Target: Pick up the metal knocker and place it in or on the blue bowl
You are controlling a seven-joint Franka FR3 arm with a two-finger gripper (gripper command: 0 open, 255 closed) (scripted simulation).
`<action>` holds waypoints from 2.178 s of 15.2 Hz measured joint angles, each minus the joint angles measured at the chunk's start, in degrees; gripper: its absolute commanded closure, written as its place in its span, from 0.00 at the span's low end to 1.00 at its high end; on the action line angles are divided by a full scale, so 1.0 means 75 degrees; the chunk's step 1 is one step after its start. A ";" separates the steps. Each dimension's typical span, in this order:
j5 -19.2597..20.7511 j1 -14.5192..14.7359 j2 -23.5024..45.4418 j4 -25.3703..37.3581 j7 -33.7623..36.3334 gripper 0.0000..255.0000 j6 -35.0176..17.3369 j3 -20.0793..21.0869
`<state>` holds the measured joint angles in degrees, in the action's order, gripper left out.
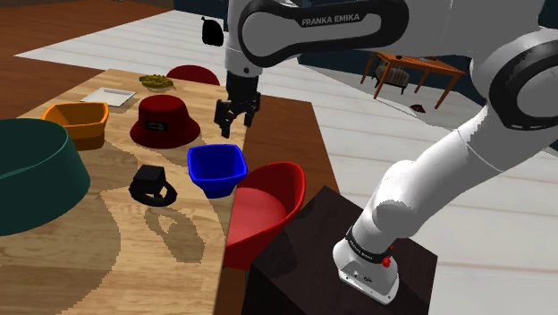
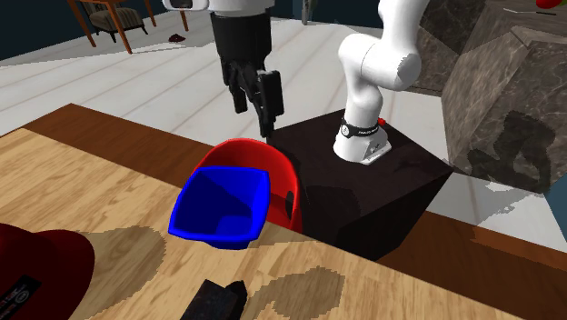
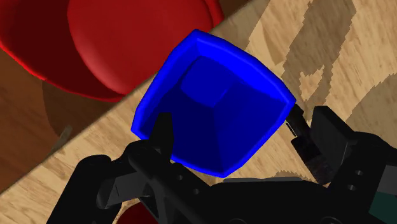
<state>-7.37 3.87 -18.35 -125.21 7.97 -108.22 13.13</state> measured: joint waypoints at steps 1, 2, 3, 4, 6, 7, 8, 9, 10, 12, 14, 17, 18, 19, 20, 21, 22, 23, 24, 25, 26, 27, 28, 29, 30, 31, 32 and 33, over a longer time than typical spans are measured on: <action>0.0045 0.0019 0.0252 0.0107 0.0093 0.00 -0.0153 0.0090; 0.0110 0.0037 0.0545 0.0274 0.0201 0.00 -0.0288 0.0183; 0.0169 0.0064 0.0785 0.0455 0.0314 0.00 -0.0350 0.0270; 0.0237 0.0088 0.1015 0.0563 0.0415 0.00 -0.0474 0.0349; 0.0434 0.0151 0.1642 0.0996 0.0682 0.00 -0.0668 0.0525; 0.0548 0.0188 0.1959 0.1195 0.0811 0.00 -0.0782 0.0599; 0.0653 0.0226 0.2225 0.1351 0.0923 0.00 -0.0880 0.0658; 0.0777 0.0282 0.2526 0.1566 0.1067 0.00 -0.0956 0.0725; 0.0908 0.0316 0.2836 0.1821 0.1153 0.00 -0.0998 0.0755; 0.1166 0.0458 0.3409 0.2339 0.1422 0.00 -0.1021 0.0841; 0.1427 0.0619 0.3985 0.2864 0.1660 0.00 -0.1034 0.0892; 0.1816 0.0909 0.4856 0.3643 0.1987 0.00 -0.1063 0.0914; 0.1926 0.1004 0.5128 0.3977 0.2059 0.00 -0.0978 0.0908; 0.2057 0.1108 0.5463 0.4324 0.2130 0.00 -0.0956 0.0886; 0.2187 0.1237 0.5839 0.4795 0.2199 0.00 -0.0833 0.0860; 0.2313 0.1401 0.6201 0.5216 0.2310 0.00 -0.0757 0.0842; 0.2377 0.1476 0.6402 0.5427 0.2346 0.00 -0.0732 0.0825; 0.2409 0.1514 0.6488 0.5490 0.2375 0.00 -0.0750 0.0816; 0.2435 0.1531 0.6560 0.5504 0.2386 0.00 -0.0807 0.0804; 0.2456 0.1544 0.6619 0.5494 0.2401 0.00 -0.0873 0.0794; 0.2466 0.1537 0.6642 0.5436 0.2401 0.00 -0.0953 0.0786; 0.2483 0.1544 0.6678 0.5374 0.2421 0.00 -0.1049 0.0778; 0.2504 0.1557 0.6741 0.5367 0.2434 0.00 -0.1117 0.0768; 0.2526 0.1564 0.6809 0.5341 0.2444 0.00 -0.1209 0.0754; 0.2533 0.1559 0.6823 0.5291 0.2447 0.00 -0.1270 0.0748; 0.2538 0.1559 0.6835 0.5276 0.2449 0.00 -0.1297 0.0745; 0.2540 0.1558 0.6838 0.5268 0.2450 0.00 -0.1309 0.0744; 0.2541 0.1558 0.6839 0.5264 0.2451 0.00 -0.1315 0.0744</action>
<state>11.68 15.55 32.95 -85.73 26.35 -118.08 18.71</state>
